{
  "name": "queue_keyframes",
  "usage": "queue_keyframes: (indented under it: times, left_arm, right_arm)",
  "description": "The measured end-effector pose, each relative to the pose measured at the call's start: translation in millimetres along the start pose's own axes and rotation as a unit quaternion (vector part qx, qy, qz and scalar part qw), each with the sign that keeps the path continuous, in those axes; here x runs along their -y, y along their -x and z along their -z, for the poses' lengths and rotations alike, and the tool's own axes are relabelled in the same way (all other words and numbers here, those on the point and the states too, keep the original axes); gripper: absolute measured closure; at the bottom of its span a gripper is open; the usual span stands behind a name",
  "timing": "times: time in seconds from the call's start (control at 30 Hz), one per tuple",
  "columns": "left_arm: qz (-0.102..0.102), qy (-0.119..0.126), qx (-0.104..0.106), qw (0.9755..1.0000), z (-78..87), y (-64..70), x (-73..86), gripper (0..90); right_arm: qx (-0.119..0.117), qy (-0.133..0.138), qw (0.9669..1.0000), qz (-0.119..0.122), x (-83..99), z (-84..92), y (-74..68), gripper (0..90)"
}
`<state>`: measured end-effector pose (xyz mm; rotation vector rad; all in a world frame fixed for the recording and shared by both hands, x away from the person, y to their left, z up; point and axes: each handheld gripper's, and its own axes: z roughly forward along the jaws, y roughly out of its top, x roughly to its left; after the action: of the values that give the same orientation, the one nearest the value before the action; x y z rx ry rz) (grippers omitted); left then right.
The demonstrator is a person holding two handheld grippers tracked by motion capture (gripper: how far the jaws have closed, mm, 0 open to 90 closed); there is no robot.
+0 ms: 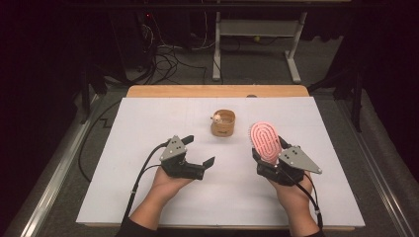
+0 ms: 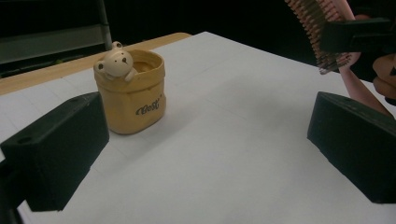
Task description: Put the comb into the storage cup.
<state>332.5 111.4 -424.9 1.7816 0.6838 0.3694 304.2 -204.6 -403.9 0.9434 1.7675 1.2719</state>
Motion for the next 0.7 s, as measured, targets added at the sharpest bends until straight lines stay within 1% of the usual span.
queue_keyframes:
  times: [0.1, 0.13, 0.17, 0.27, 0.3, 0.33, 0.4, 0.47, 0.53, 0.7]
  left_arm:
    - [-0.001, 0.001, -0.001, 1.0000, 1.9, -0.1, 0.0, 0.0]
    - [-0.001, 0.001, -0.001, 1.0000, 2.1, -0.1, 0.2, 0.0]
    - [-0.002, -0.001, -0.002, 1.0000, 2.1, -0.3, 0.6, 0.0]
    - [0.003, -0.002, -0.001, 1.0000, 2.0, -0.8, 2.2, 0.0]
    - [0.008, 0.000, 0.001, 1.0000, 2.7, -1.1, 2.3, 0.0]
    - [0.008, 0.000, 0.001, 1.0000, 2.7, -1.1, 2.3, 0.0]
    - [0.009, 0.004, 0.002, 0.9999, 4.0, -0.4, 1.4, 0.0]
    - [0.013, 0.009, 0.006, 0.9999, 5.8, 0.7, -0.1, 0.0]
    - [0.015, 0.014, 0.008, 0.9998, 8.1, 2.4, -1.9, 0.0]
    - [0.013, 0.017, 0.012, 0.9997, 12.0, 6.2, -5.3, 0.0]
  right_arm:
    - [-0.008, 0.009, 0.9999, 0.004, -7.4, -6.4, -5.8, 20.1]
    - [-0.013, 0.013, 0.9998, 0.009, -11.6, -11.5, -10.4, 20.1]
    - [-0.013, 0.013, 0.9998, 0.009, -11.6, -11.5, -10.4, 20.1]
    - [-0.018, 0.018, 0.9995, 0.019, -15.9, -18.3, -16.7, 20.1]
    - [-0.021, 0.021, 0.9993, 0.022, -17.0, -20.7, -20.7, 20.1]
    - [-0.021, 0.021, 0.9993, 0.022, -17.0, -20.7, -20.7, 20.1]
    - [-0.023, 0.025, 0.9991, 0.025, -15.6, -21.1, -25.1, 20.1]
    - [-0.024, 0.021, 0.9987, 0.039, -12.4, -20.6, -30.6, 20.1]
    - [-0.026, 0.021, 0.9987, 0.037, -11.3, -19.7, -31.8, 20.1]
    - [-0.030, 0.017, 0.9983, 0.046, -5.3, -14.7, -38.0, 20.1]
